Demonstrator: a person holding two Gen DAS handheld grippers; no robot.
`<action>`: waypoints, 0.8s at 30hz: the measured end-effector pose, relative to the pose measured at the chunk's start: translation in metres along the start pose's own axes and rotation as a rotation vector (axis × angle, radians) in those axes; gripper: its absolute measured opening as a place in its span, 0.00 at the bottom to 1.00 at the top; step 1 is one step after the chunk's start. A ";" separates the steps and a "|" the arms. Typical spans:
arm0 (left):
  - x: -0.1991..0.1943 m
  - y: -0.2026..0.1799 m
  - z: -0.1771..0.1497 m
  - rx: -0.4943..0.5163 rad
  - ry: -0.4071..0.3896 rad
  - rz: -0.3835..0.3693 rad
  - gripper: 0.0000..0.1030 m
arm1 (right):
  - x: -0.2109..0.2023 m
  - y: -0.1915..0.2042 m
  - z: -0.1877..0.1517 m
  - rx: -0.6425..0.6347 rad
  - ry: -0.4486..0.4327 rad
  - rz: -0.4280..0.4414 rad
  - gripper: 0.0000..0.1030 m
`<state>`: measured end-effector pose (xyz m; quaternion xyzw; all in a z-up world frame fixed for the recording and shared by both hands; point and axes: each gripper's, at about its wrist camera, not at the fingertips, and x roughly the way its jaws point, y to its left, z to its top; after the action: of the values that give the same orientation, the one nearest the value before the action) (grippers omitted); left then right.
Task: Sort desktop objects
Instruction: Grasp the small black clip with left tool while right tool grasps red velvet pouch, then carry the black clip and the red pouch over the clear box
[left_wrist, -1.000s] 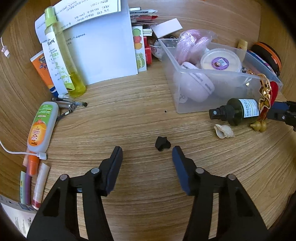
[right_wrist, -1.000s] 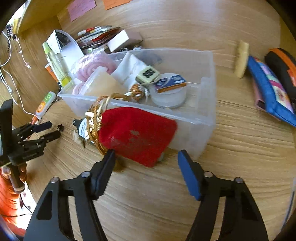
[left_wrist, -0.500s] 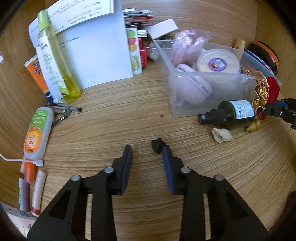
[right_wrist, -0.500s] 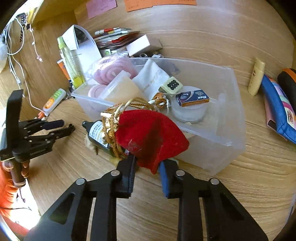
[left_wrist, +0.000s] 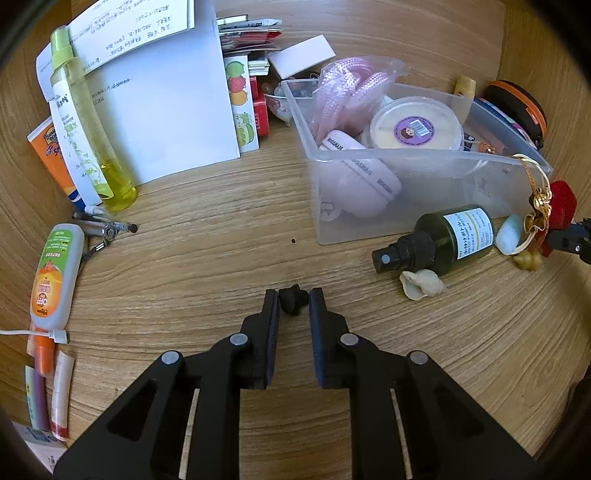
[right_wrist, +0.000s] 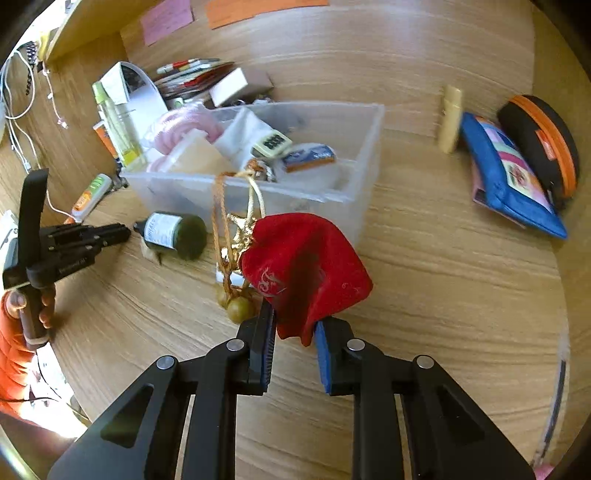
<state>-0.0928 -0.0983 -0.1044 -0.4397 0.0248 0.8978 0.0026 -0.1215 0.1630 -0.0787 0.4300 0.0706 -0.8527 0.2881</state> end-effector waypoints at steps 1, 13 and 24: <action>0.001 -0.001 0.001 0.003 0.001 0.004 0.15 | 0.001 -0.001 -0.001 0.000 0.004 -0.005 0.21; 0.006 -0.006 0.002 -0.008 -0.014 0.020 0.15 | 0.015 0.003 0.006 0.015 -0.014 0.059 0.38; -0.005 -0.005 -0.010 -0.048 -0.049 0.026 0.12 | -0.022 -0.008 0.004 0.035 -0.084 0.012 0.14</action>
<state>-0.0816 -0.0932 -0.1065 -0.4171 0.0089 0.9086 -0.0192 -0.1185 0.1780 -0.0602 0.3995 0.0410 -0.8693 0.2883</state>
